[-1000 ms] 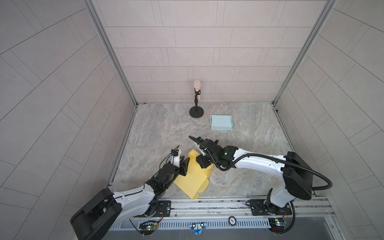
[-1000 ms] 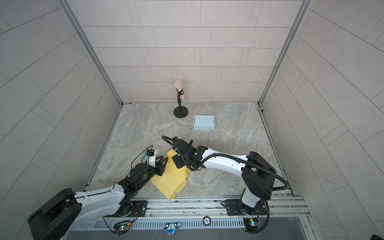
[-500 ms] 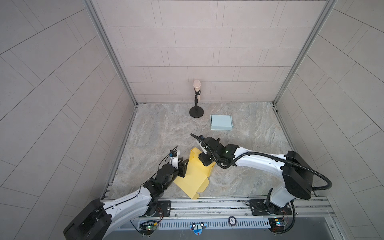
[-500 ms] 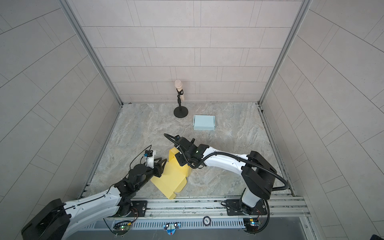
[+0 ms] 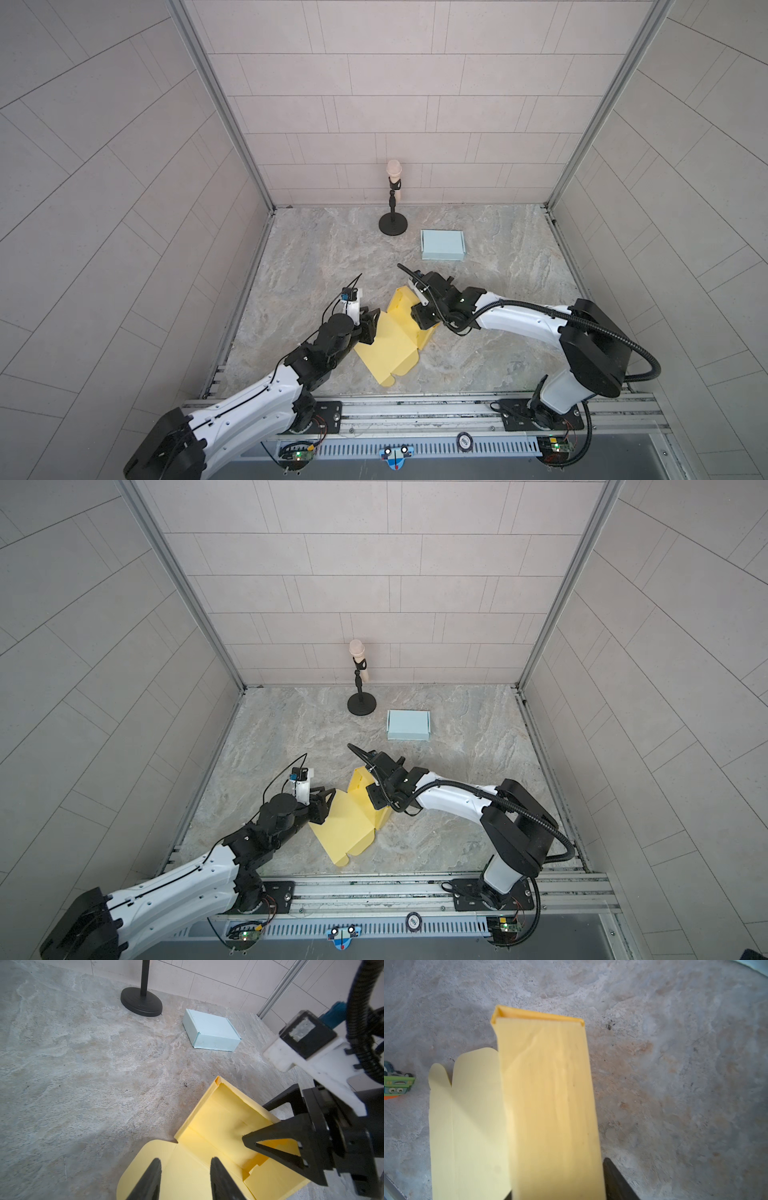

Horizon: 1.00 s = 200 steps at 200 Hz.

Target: Fold the paper box

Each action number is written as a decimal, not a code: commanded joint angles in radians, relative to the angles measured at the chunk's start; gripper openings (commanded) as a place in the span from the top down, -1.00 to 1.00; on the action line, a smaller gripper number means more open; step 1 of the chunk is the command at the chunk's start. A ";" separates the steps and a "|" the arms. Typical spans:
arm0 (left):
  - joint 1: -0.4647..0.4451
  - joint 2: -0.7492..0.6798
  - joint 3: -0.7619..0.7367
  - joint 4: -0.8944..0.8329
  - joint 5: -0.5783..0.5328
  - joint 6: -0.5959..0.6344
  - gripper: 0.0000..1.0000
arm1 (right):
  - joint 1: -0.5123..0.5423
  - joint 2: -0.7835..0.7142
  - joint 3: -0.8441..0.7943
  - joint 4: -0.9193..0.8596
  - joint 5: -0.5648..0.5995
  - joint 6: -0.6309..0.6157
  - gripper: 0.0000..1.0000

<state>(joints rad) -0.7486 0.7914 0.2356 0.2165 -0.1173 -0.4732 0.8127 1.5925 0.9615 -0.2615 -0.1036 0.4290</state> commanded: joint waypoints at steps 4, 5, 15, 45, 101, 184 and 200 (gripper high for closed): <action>-0.005 -0.008 0.082 -0.203 -0.005 -0.040 0.10 | -0.037 -0.038 -0.032 0.050 -0.053 0.026 0.01; -0.004 -0.008 0.086 -0.208 -0.005 -0.041 0.10 | -0.038 -0.038 -0.033 0.051 -0.054 0.026 0.01; -0.005 -0.009 0.115 -0.258 -0.003 -0.054 0.06 | -0.051 -0.042 -0.043 0.064 -0.066 0.032 0.02; -0.003 -0.006 0.190 -0.391 0.010 -0.077 -0.15 | -0.096 -0.049 -0.084 0.121 -0.127 0.059 0.02; 0.036 -0.022 0.208 -0.502 0.065 -0.119 -0.50 | -0.144 -0.057 -0.136 0.173 -0.171 0.084 0.02; 0.047 -0.051 0.193 -0.432 0.181 -0.047 -0.42 | -0.154 -0.082 -0.151 0.191 -0.177 0.090 0.04; 0.054 -0.034 0.209 -0.470 0.128 -0.027 -0.40 | -0.155 -0.077 -0.141 0.190 -0.179 0.083 0.05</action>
<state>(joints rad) -0.6895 0.7418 0.4091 -0.2348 0.0410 -0.5587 0.6601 1.5364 0.8093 -0.0765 -0.2810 0.5091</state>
